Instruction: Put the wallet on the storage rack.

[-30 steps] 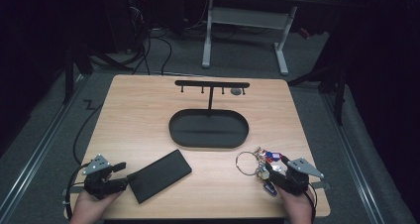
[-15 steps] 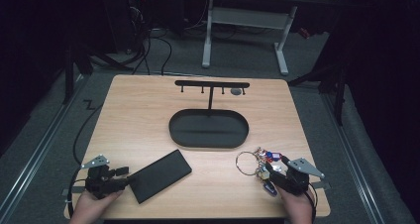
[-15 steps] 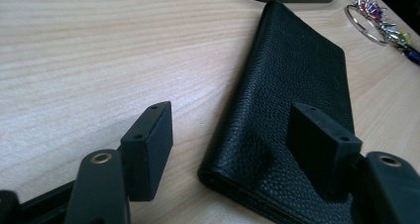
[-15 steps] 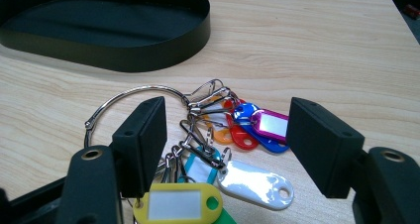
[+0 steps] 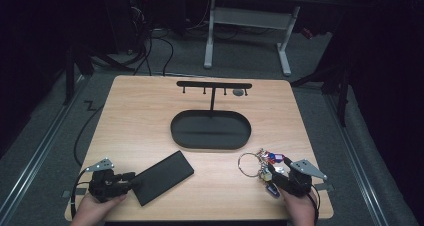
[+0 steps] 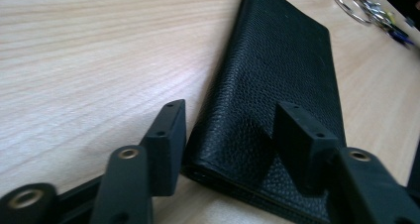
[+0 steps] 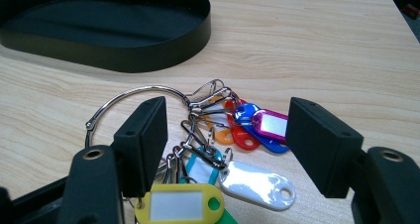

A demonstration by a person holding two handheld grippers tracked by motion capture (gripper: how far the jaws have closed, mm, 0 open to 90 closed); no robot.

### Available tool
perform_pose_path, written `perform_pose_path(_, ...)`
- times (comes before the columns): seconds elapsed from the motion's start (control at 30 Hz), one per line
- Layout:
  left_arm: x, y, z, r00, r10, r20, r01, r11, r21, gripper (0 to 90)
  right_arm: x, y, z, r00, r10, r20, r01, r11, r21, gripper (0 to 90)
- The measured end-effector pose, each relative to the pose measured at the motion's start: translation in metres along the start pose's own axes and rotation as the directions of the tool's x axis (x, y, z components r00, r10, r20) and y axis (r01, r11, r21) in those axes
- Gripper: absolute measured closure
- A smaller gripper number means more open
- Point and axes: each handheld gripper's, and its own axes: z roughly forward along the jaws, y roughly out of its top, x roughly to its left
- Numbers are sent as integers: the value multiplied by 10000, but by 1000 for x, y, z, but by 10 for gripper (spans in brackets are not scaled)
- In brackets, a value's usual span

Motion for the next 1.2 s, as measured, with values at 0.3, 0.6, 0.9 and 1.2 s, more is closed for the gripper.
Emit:
perform_pose_path(0.3, -1, -3, 0, 9989, 111, 453, -111, 9999, -1, 687, 0, 0, -2, 9999, 166, 11, -165, 9998, -92, 333)
perform_pose_path(0.6, -3, -2, -3, 9986, 280, 446, -272, 9995, -178, 769, -4, -1, -2, 9987, 473, 178, -471, 9988, -124, 337)
perform_pose_path(0.9, -9, 3, -9, 9978, 580, 337, -558, 9965, -622, 793, -3, -2, 0, 9989, 397, 242, -396, 9992, -67, 342)
perform_pose_path(1.2, -19, 8, -16, 9953, 954, 150, -931, 9891, -1138, 801, -2, -3, -1, 9988, 402, 278, -401, 9992, -44, 349)
